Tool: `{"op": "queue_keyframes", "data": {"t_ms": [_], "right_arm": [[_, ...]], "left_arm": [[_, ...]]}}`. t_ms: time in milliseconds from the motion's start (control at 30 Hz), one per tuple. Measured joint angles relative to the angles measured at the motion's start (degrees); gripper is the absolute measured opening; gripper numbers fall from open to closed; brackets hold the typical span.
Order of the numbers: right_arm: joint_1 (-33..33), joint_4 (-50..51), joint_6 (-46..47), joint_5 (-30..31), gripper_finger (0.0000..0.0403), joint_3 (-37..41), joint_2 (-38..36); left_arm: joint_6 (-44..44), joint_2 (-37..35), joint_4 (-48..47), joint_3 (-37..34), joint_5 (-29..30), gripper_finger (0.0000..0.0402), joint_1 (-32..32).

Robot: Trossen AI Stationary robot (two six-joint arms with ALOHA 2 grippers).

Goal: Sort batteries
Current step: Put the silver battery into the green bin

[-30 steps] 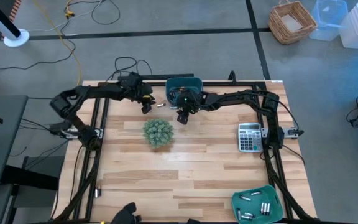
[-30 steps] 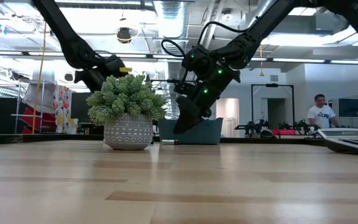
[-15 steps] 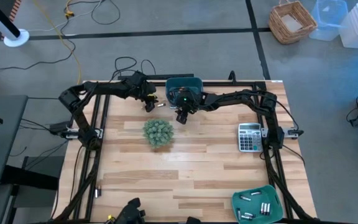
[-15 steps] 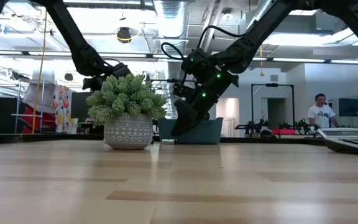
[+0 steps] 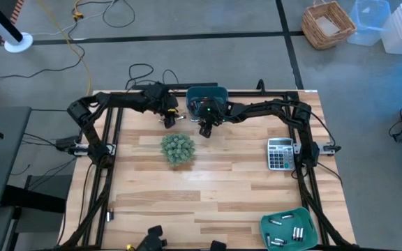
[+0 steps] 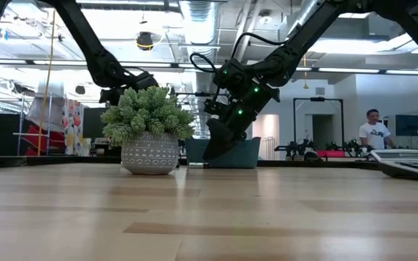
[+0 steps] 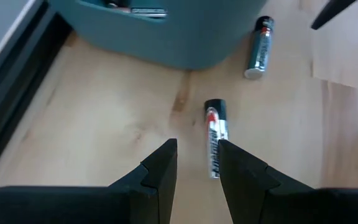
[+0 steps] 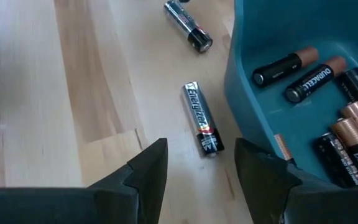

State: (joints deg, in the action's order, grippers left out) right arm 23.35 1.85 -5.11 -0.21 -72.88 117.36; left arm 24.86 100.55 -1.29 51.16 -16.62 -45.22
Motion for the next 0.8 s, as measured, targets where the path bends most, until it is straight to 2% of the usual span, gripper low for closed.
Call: {"op": "queue_keyframes", "data": {"t_ms": [400, 533, 800], "right_arm": [[0.0, 2.2, -4.5, 0.0, 0.0205, 0.0, 0.0], [0.0, 2.2, -6.9, 0.0, 0.0205, 0.0, 0.0], [0.4, 2.4, -8.8, -1.5, 0.0205, 0.0, 0.0]], "left_arm": [[-0.5, 1.9, -1.0, 0.0, -3.3, 0.0109, 1.8], [0.0, 1.9, -1.4, 0.0, -7.0, 0.0109, 2.4], [2.2, 1.9, -0.4, 0.0, -9.9, 0.0109, 3.5]]}}
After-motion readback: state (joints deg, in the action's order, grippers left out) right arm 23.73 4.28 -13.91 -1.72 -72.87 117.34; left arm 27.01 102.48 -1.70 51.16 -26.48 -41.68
